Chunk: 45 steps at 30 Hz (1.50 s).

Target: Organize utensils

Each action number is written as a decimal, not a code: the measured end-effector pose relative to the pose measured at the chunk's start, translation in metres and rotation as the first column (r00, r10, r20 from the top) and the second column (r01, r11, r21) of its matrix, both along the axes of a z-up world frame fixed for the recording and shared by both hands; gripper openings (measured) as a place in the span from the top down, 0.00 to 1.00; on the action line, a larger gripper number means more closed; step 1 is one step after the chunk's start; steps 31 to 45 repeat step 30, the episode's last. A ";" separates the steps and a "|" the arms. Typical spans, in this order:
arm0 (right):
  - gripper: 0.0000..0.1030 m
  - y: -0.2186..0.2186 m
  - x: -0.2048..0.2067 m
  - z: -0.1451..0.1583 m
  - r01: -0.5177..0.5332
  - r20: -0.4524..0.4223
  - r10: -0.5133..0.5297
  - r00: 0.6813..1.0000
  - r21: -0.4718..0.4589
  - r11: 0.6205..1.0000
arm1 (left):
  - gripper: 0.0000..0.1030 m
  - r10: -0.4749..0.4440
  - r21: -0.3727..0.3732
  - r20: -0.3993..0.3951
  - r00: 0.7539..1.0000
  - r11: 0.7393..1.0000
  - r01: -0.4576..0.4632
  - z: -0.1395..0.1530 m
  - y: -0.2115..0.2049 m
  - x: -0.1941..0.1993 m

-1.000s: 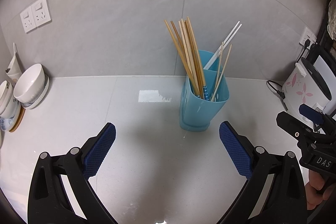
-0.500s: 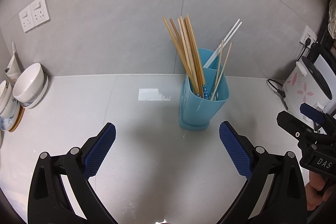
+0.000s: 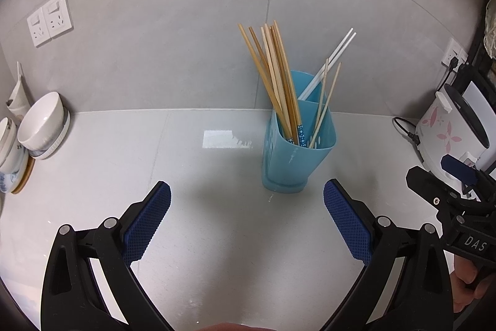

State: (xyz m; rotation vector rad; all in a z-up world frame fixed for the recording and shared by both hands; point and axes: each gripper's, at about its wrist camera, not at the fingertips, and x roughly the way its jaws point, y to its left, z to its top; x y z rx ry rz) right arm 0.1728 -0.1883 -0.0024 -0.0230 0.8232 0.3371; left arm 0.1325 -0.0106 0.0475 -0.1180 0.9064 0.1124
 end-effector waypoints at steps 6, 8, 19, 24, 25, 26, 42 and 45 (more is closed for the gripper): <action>0.08 0.000 -0.001 0.000 0.000 0.002 0.000 1.000 -0.003 1.000 | 0.06 0.005 0.001 0.011 1.000 1.000 -0.005 0.002 0.000 -0.002; 0.08 0.000 -0.001 0.000 0.000 0.003 0.000 1.000 -0.004 1.000 | 0.06 0.005 0.005 0.014 1.000 1.000 -0.005 0.002 -0.001 -0.003; 0.08 0.000 -0.002 0.000 0.001 0.003 -0.001 1.000 -0.007 1.000 | 0.06 0.006 0.004 0.018 1.000 1.000 -0.006 0.002 -0.002 -0.003; 0.08 -0.001 -0.002 0.000 0.002 0.004 -0.002 1.000 -0.007 1.000 | 0.06 0.004 -0.004 0.005 1.000 1.000 -0.004 0.002 -0.002 -0.001; 0.08 -0.001 -0.002 0.000 0.002 0.004 -0.002 1.000 -0.007 1.000 | 0.06 0.005 0.003 0.006 1.000 1.000 -0.005 0.002 -0.003 -0.001; 0.07 -0.001 -0.002 0.000 0.002 0.004 -0.002 1.000 -0.007 1.000 | 0.06 0.005 0.009 0.007 1.000 1.000 -0.005 0.002 -0.004 -0.001; 0.08 -0.001 -0.002 0.000 0.002 0.004 -0.002 1.000 -0.007 1.000 | 0.06 0.002 0.020 0.006 1.000 1.000 -0.002 0.002 -0.005 -0.001; 0.08 -0.001 -0.002 0.000 0.002 0.004 -0.002 1.000 -0.007 1.000 | 0.06 0.002 0.020 0.006 1.000 1.000 -0.002 0.002 -0.005 -0.001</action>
